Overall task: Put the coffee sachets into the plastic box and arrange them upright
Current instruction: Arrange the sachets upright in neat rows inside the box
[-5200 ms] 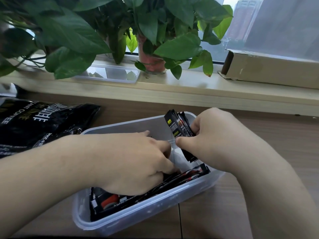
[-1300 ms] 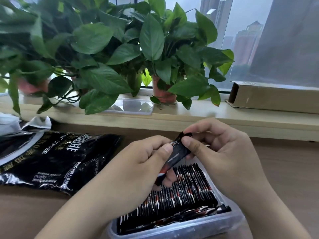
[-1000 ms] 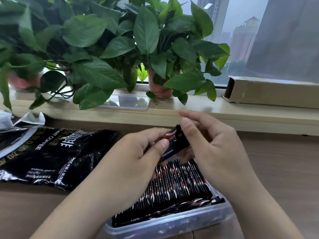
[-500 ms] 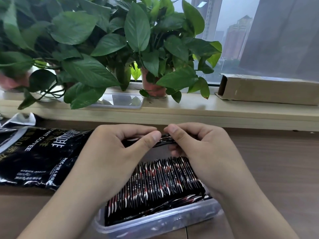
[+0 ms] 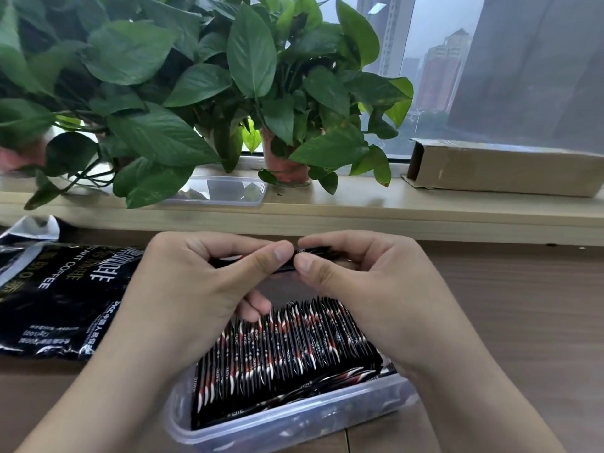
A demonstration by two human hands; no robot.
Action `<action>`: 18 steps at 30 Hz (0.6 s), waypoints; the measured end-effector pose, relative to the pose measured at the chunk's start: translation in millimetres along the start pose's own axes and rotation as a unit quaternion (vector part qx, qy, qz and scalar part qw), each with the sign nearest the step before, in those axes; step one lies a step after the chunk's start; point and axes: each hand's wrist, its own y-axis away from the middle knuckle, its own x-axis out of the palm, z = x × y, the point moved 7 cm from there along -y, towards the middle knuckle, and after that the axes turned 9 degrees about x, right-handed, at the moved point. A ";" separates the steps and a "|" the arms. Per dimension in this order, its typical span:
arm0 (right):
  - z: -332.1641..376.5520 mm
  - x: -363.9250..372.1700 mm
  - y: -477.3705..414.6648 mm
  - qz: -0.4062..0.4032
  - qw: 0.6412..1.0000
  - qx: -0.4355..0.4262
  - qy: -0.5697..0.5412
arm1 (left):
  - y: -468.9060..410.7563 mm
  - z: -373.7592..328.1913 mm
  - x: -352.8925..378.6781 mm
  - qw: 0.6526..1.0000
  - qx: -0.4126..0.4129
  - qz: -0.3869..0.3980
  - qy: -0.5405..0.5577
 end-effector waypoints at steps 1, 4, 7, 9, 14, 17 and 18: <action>-0.1 -0.5 0.1 -0.005 1.000 -0.001 0.007 | 0.2 1.8 0.1 1.000 -0.015 -0.007 0.019; -0.6 0.0 -0.4 -0.001 1.000 0.007 -0.014 | 0.6 9.2 0.1 0.994 -0.056 -0.031 0.090; 2.8 -0.9 0.6 0.013 0.998 -0.007 0.059 | 0.5 9.4 -0.2 0.991 -0.077 -0.027 0.103; 6.6 0.8 4.1 0.033 0.989 -0.029 0.142 | 0.5 10.2 -2.7 0.991 -0.091 -0.022 0.092; 26.5 9.9 12.7 -0.021 0.914 -0.224 0.336 | 0.4 10.0 -3.9 0.994 -0.097 0.009 0.039; 33.9 14.0 17.4 -0.052 0.889 -0.294 0.348 | 0.9 9.4 -1.7 0.994 -0.099 0.029 0.024; 35.5 15.5 19.1 -0.058 0.881 -0.308 0.354 | 0.9 8.9 -1.8 0.994 -0.098 0.034 0.021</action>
